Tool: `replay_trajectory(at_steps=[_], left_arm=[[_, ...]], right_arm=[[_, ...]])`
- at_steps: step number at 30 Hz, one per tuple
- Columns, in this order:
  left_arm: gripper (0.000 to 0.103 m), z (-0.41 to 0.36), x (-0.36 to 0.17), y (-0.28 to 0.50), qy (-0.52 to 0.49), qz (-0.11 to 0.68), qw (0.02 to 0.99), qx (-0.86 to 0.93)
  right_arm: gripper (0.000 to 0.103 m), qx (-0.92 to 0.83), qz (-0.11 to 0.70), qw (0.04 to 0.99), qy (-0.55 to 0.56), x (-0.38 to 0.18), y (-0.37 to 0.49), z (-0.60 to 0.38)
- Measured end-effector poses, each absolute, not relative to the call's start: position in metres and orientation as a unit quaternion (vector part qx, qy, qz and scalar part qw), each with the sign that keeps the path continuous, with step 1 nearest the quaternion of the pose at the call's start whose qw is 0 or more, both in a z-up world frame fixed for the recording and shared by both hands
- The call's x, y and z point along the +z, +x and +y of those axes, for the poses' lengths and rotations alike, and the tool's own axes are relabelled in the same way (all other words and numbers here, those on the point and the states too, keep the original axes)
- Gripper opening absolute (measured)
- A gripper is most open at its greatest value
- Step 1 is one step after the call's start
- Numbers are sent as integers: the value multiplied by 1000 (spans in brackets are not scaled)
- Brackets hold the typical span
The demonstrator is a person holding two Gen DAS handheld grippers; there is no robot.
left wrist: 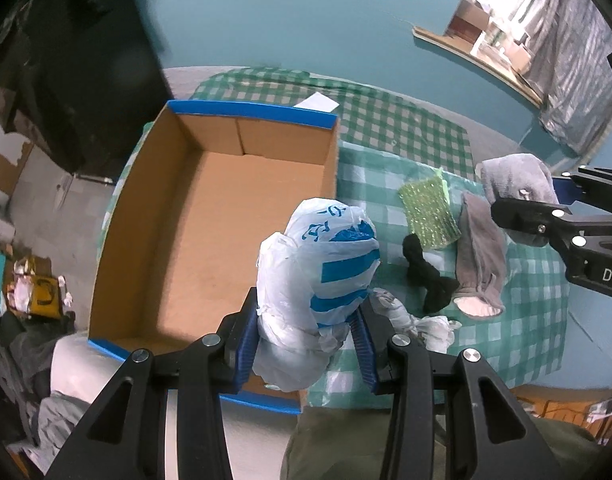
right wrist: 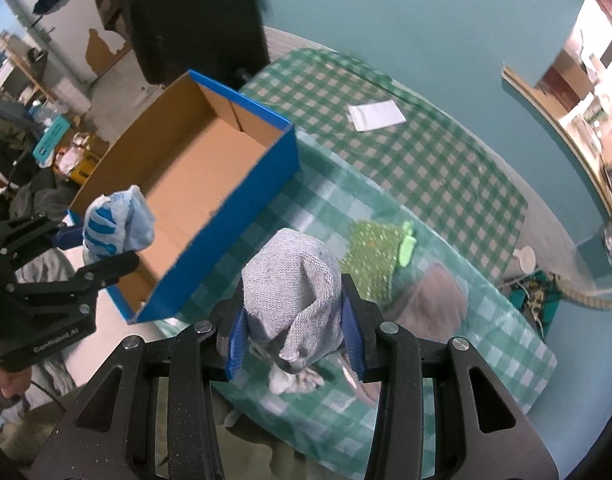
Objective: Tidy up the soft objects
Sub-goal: 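Carry both socks over the cardboard box with both grippers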
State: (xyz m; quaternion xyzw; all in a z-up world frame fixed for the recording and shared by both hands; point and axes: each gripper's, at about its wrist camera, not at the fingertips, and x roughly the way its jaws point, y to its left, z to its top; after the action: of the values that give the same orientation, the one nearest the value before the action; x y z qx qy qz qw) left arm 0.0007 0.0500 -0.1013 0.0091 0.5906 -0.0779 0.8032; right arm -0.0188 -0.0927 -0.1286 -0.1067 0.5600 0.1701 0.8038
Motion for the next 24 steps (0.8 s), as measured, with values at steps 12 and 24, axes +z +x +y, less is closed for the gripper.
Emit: replay_trajectory(at_steps=[12,24], left_arm=[[43,93,-102,10,-18,590,806,-40],[43,132,-116,22,-32,603,797,-4]], right_arm=[[41,209,559,792,-127,-135,-1,-45],[41,244,566,774,-146,-148,21,9]])
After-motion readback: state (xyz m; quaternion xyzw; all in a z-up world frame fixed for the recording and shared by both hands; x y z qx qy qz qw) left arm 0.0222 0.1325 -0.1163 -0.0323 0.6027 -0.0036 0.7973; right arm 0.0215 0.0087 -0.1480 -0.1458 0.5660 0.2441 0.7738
